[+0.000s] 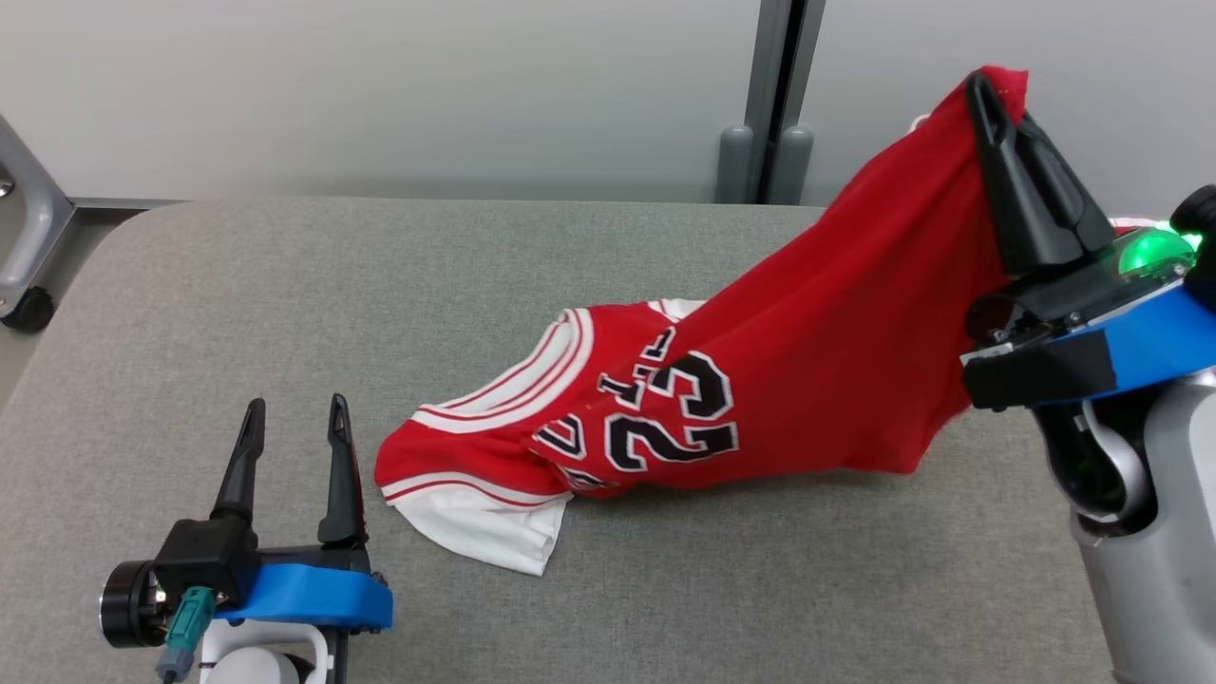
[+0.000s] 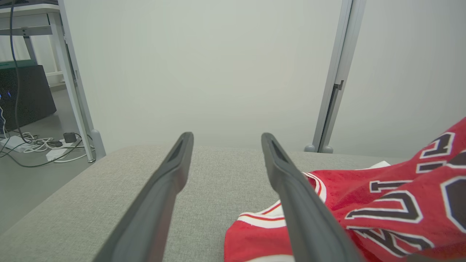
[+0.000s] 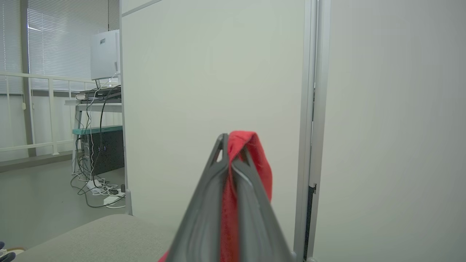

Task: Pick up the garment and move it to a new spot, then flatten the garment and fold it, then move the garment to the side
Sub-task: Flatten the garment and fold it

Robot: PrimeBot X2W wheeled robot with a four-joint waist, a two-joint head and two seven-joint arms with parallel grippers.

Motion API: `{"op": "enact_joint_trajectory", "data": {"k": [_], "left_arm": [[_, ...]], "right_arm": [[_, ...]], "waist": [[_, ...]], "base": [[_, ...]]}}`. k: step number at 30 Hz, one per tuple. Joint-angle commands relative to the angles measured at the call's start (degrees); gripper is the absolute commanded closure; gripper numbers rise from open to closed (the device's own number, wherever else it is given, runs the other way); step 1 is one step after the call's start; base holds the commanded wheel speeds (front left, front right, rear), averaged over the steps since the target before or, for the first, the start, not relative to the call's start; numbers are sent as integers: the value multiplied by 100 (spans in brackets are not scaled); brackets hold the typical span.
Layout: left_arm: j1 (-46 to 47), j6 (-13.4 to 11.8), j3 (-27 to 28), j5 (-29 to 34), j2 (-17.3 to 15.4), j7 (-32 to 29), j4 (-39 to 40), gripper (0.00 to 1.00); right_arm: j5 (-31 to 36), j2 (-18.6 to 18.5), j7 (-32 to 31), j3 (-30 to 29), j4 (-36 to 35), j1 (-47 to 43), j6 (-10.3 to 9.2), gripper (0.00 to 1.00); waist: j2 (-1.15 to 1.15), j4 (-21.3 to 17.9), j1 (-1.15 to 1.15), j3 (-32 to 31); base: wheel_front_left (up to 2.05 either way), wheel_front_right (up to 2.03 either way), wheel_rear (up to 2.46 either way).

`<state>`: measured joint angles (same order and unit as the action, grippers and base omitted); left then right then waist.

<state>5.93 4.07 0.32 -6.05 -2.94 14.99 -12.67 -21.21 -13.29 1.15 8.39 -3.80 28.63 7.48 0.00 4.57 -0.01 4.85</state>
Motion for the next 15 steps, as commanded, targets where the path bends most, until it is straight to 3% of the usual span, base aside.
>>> {"op": "enact_joint_trajectory", "data": {"k": [1, 15], "left_arm": [[-7, 24, -10, -15, 7, 27, -6, 0], [-49, -7, 44, -76, 7, 26, -2, 0]], "right_arm": [[12, -40, -57, -50, -53, 70, 3, 100], [82, 2, -421, -228, -345, -32, 3, 100]], "waist": [[0, 10, 1, -6], [0, 5, 1, 6]], "base": [[0, 0, 0], [0, 0, 0]]}}
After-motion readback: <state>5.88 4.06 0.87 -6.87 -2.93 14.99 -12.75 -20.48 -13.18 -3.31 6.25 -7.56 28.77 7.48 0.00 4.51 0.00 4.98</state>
